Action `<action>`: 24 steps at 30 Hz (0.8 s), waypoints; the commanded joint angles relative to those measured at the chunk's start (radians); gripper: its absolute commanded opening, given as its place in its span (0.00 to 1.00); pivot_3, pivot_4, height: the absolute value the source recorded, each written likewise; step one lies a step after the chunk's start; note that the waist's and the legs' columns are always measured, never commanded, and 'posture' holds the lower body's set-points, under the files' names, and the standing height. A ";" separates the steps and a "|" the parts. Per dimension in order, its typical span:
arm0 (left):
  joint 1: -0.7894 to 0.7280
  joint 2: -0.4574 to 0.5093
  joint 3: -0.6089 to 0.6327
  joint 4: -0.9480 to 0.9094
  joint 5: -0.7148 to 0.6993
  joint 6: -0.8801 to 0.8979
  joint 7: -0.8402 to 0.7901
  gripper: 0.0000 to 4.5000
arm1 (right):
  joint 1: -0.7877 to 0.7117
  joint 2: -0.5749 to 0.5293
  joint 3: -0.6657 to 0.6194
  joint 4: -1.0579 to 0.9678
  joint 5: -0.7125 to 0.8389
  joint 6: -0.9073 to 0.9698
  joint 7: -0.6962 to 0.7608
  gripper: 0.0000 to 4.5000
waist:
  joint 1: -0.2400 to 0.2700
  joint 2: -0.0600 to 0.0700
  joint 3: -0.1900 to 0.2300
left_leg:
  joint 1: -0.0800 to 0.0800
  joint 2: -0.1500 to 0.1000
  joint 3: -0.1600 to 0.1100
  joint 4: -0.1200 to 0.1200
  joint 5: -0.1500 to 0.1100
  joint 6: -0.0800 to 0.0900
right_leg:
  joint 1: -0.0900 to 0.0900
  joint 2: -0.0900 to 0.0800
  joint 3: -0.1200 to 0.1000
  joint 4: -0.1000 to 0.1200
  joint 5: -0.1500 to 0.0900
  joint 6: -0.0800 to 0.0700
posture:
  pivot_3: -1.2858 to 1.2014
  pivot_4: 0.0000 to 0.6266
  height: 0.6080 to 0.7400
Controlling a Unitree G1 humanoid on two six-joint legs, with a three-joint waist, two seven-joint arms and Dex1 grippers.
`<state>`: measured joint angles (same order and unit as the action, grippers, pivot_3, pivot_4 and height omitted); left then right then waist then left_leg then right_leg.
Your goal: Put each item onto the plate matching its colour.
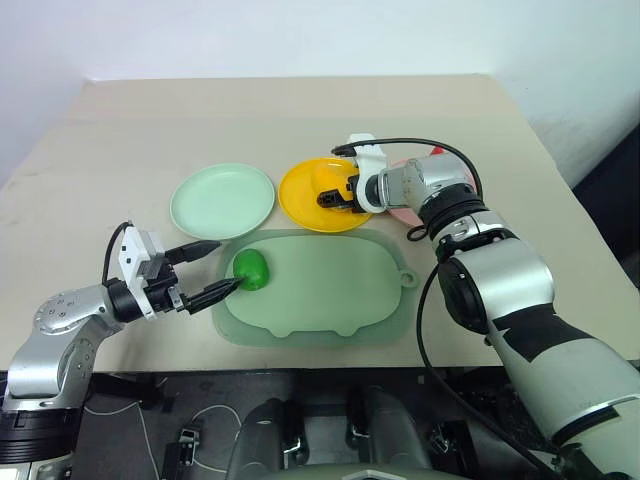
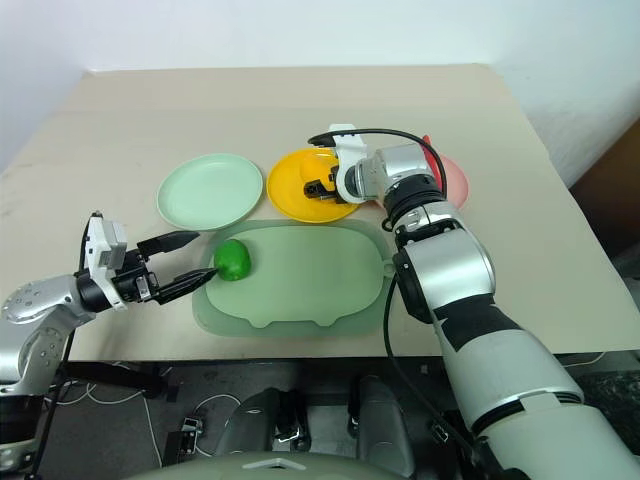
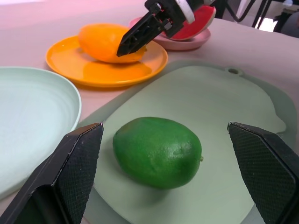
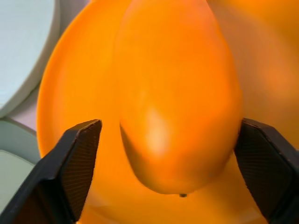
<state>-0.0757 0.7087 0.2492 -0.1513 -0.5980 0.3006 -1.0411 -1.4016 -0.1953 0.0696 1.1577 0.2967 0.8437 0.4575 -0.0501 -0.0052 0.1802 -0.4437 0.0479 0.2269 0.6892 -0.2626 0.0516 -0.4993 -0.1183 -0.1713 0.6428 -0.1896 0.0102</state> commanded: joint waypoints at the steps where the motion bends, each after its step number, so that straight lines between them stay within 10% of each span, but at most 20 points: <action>1: -0.014 0.015 0.017 -0.028 -0.003 0.001 0.004 1.00 | -0.032 -0.043 -0.019 -0.155 -0.002 0.081 0.067 0.99 | 0.001 0.000 0.000 | 0.000 0.000 0.000 0.000 0.000 0.000 | 0.000 0.000 0.000 0.000 0.000 0.000 | 0.52 0.24 0.67; 9: -0.007 0.002 0.043 -0.021 -0.001 -0.011 0.030 1.00 | 0.413 -0.168 -0.216 -1.074 0.280 0.280 0.178 0.99 | 0.008 -0.001 0.000 | -0.001 0.000 -0.004 0.000 0.000 0.000 | 0.001 -0.001 -0.001 -0.002 0.000 0.000 | 0.52 0.24 0.67; 24: -0.026 -0.046 0.039 0.041 0.030 -0.054 0.098 1.00 | 0.989 -0.168 -0.133 -1.590 0.232 -0.102 0.177 0.99 | 0.008 -0.001 0.000 | 0.001 0.000 -0.002 -0.003 0.000 -0.001 | 0.002 0.001 -0.001 -0.006 0.000 0.000 | 0.52 0.24 0.67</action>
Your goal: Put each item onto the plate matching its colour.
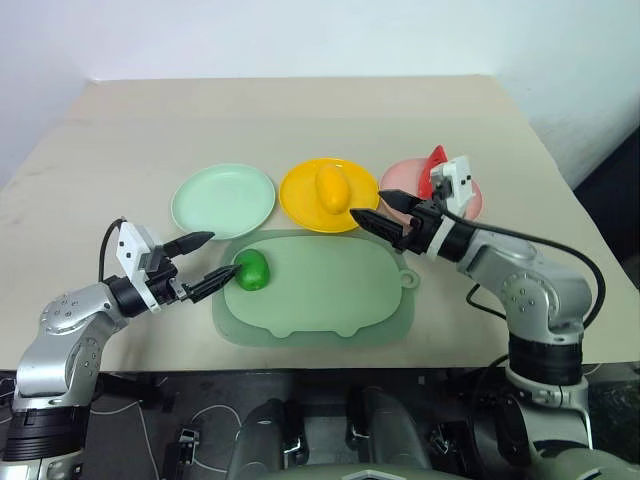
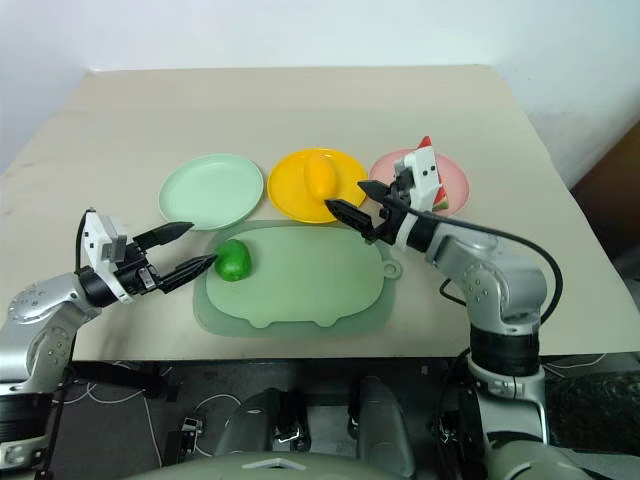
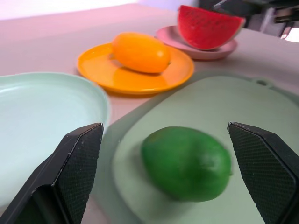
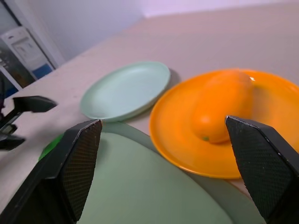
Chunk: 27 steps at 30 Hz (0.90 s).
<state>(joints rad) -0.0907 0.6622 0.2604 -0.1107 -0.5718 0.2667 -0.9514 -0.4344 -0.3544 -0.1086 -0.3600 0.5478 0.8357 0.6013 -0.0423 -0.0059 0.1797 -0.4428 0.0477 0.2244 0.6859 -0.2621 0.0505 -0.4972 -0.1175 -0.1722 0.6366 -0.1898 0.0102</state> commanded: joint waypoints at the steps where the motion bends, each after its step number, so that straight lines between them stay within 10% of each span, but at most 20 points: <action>1: -0.013 0.002 0.029 0.002 -0.001 -0.012 0.010 1.00 | 0.035 -0.008 0.058 -0.087 -0.012 -0.116 0.049 0.99 | 0.000 0.000 0.000 | 0.000 0.000 0.000 0.000 0.000 0.000 | 0.000 0.000 0.000 0.000 -0.001 0.001 | 0.52 0.24 0.67; 27: -0.181 0.164 -0.016 -0.067 -0.073 0.392 0.080 1.00 | 0.068 -0.155 0.166 -0.073 -0.057 -0.255 0.168 0.99 | 0.022 0.000 0.000 | 0.000 -0.001 -0.001 0.000 0.000 0.000 | 0.002 0.000 -0.001 -0.003 -0.002 -0.003 | 0.52 0.24 0.67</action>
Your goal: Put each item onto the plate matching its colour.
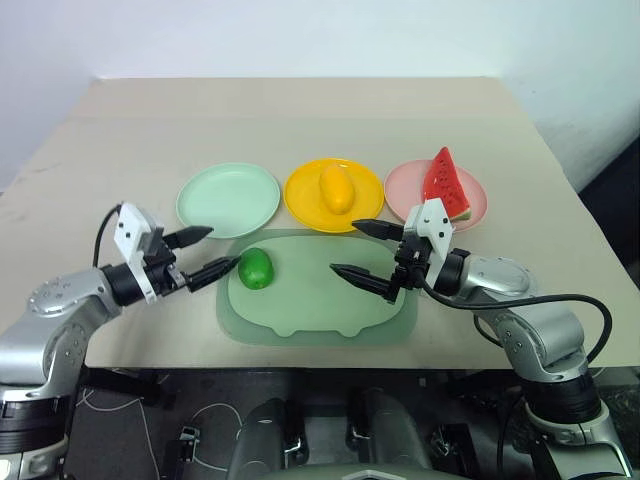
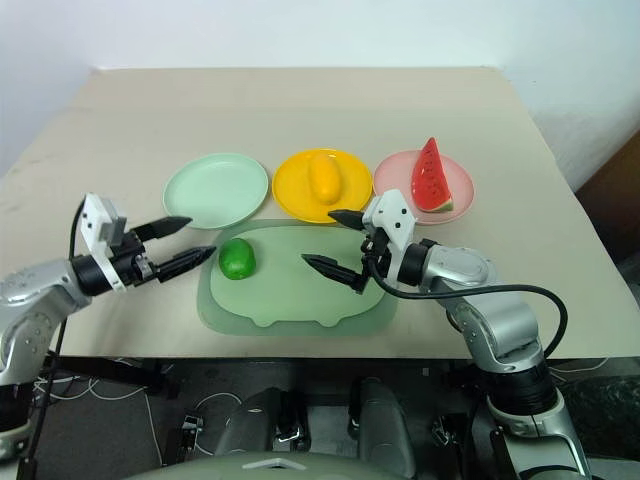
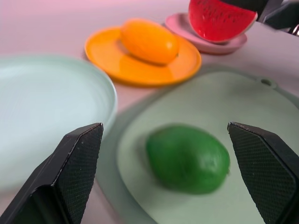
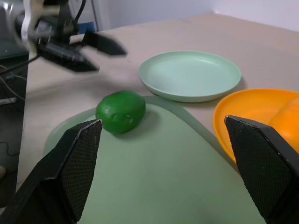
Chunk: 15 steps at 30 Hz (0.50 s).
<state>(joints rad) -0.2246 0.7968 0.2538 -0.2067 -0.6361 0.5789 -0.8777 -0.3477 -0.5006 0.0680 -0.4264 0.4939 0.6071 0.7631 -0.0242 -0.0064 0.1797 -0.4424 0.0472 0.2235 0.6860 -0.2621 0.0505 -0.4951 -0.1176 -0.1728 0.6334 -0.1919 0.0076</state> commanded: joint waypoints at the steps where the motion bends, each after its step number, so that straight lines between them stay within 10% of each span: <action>1: -0.072 0.029 -0.022 0.038 -0.027 0.118 0.007 1.00 | -0.020 -0.008 -0.011 0.000 -0.007 -0.031 0.003 0.99 | 0.007 0.000 0.000 | 0.000 0.000 0.000 0.000 0.000 0.000 | 0.000 0.000 0.000 0.000 0.000 0.000 | 0.52 0.24 0.67; 15: -0.171 -0.036 -0.231 0.122 0.017 0.325 0.017 1.00 | -0.013 0.007 -0.008 0.002 -0.048 -0.057 -0.042 0.99 | 0.009 0.000 0.000 | 0.000 0.000 0.000 0.001 0.000 0.000 | 0.000 0.001 0.000 0.001 0.001 0.001 | 0.52 0.24 0.67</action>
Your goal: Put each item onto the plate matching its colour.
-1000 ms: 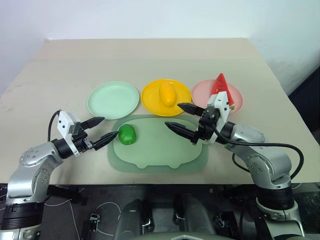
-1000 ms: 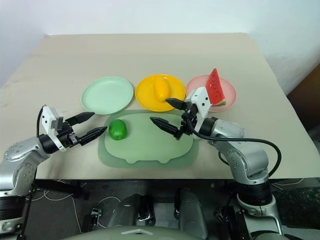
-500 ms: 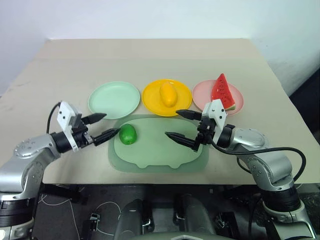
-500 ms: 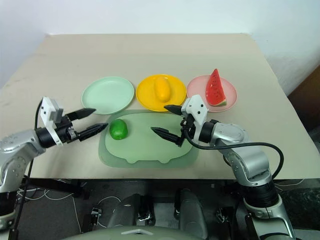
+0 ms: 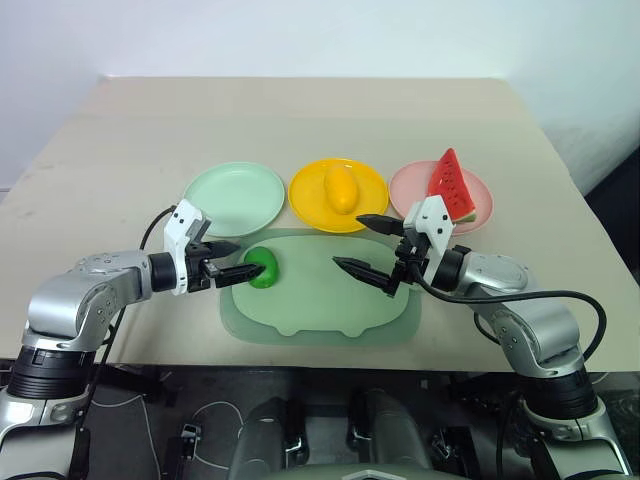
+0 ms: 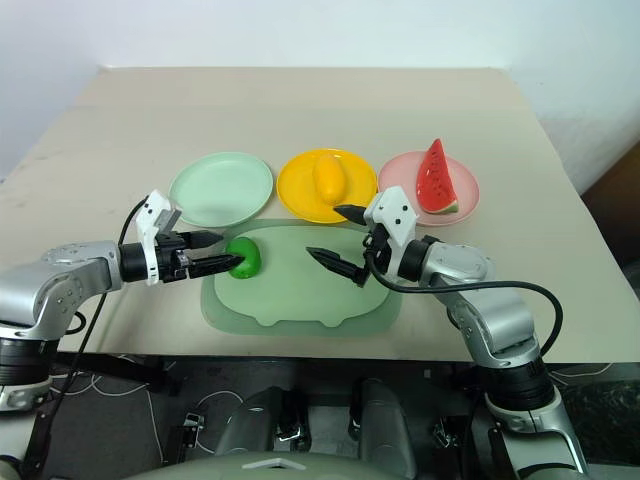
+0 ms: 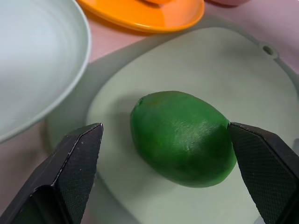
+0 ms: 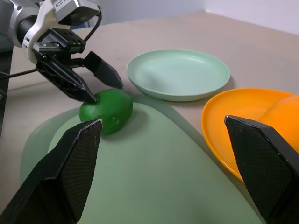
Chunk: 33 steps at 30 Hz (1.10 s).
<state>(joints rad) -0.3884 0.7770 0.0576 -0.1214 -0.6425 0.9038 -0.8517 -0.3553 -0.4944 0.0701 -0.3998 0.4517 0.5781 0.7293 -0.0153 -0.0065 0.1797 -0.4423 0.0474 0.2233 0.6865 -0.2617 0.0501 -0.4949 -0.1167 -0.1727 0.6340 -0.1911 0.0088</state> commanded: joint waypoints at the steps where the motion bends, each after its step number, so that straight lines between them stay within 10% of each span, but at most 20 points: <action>1: -0.010 -0.029 -0.048 0.055 0.036 -0.010 -0.009 1.00 | -0.007 -0.001 -0.010 -0.022 -0.009 -0.030 -0.010 0.99 | 0.000 0.000 0.000 | 0.000 0.000 0.000 0.000 0.000 0.000 | 0.000 0.000 0.000 0.000 0.000 0.000 | 0.52 0.24 0.67; 13: -0.060 -0.146 -0.119 0.210 0.127 -0.125 0.001 1.00 | -0.018 -0.011 -0.035 0.028 -0.031 -0.069 -0.007 0.99 | 0.001 0.000 -0.001 | 0.002 0.000 -0.002 0.006 0.000 0.000 | 0.005 -0.001 -0.001 0.002 -0.001 -0.001 | 0.52 0.24 0.67; 21: -0.053 -0.163 -0.100 0.209 0.122 -0.152 -0.012 0.47 | -0.018 -0.013 -0.034 0.061 -0.047 -0.109 0.004 1.00 | 0.001 0.000 -0.001 | 0.002 0.000 -0.003 0.006 0.000 0.000 | 0.005 -0.001 -0.001 0.003 0.000 -0.003 | 0.52 0.24 0.67; 33: -0.055 -0.112 0.028 0.076 0.048 -0.078 -0.011 0.46 | -0.010 -0.016 -0.030 0.076 -0.064 -0.138 0.018 1.00 | 0.001 0.000 -0.001 | 0.000 0.000 -0.003 0.008 0.000 0.000 | 0.003 -0.001 -0.001 0.005 0.000 -0.002 | 0.52 0.24 0.67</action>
<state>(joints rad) -0.4358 0.6418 0.0196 0.0017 -0.5683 0.8252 -0.8669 -0.3600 -0.5048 0.0583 -0.3041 0.3852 0.4639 0.7436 -0.0147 -0.0067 0.1789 -0.4427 0.0477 0.2201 0.6949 -0.2619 0.0506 -0.4921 -0.1178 -0.1741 0.6388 -0.1912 0.0070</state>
